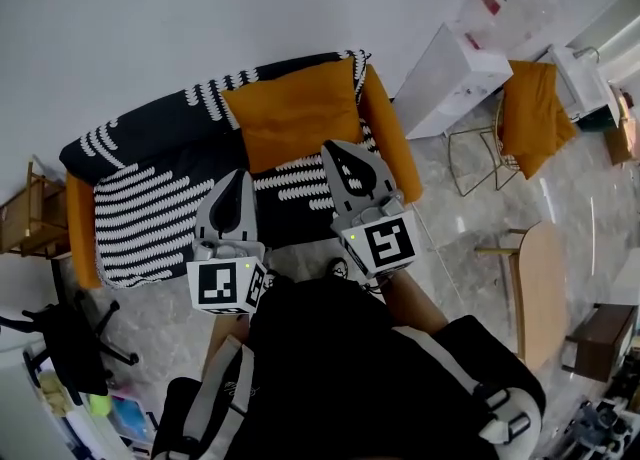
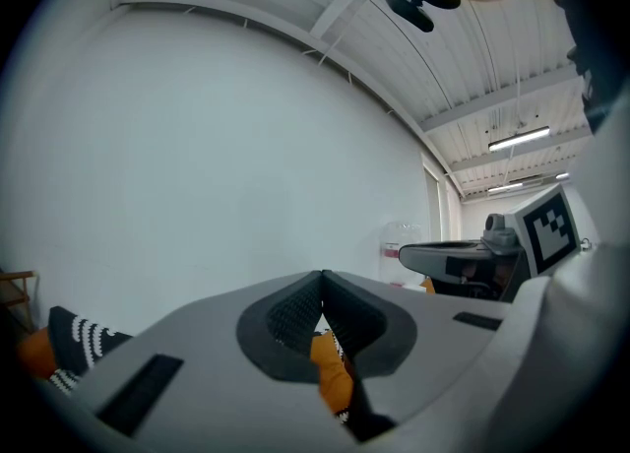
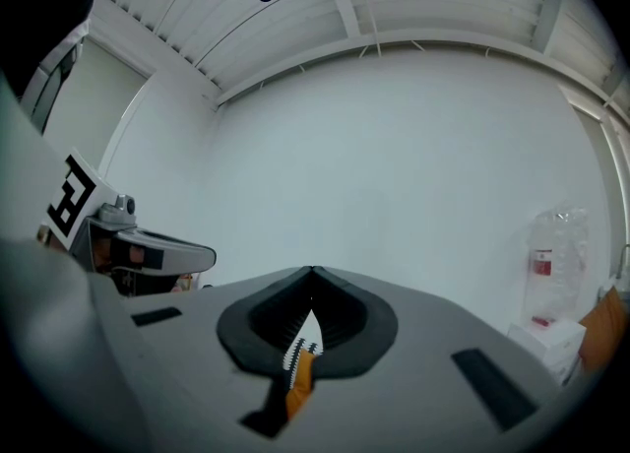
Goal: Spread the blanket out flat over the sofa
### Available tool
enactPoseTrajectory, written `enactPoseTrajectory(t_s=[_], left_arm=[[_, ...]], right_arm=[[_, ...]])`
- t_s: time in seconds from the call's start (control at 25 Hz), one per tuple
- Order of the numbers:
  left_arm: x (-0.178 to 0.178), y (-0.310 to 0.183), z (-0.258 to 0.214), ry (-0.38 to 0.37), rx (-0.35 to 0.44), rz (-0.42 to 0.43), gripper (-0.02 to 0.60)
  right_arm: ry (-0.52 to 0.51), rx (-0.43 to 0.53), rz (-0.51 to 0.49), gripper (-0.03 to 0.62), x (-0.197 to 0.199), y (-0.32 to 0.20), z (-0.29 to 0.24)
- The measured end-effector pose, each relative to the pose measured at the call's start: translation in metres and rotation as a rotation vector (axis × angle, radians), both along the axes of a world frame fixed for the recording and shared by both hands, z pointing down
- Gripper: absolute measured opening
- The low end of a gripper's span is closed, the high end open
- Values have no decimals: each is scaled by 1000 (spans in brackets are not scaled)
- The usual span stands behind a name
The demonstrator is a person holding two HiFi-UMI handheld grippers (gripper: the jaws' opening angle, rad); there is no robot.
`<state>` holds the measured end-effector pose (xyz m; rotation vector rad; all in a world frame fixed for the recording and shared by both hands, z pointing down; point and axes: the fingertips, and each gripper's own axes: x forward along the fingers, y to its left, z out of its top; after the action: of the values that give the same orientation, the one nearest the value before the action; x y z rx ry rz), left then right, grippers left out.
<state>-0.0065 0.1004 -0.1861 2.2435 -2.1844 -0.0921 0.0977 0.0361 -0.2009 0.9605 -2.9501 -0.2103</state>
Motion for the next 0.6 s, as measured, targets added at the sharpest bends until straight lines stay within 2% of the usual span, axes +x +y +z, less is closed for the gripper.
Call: enactPoseTrajectory(t_s=[0.6], left_arm=[[10, 1, 7, 11, -11, 12, 21]], right_arm=[[4, -12, 11, 8, 15, 4, 5]])
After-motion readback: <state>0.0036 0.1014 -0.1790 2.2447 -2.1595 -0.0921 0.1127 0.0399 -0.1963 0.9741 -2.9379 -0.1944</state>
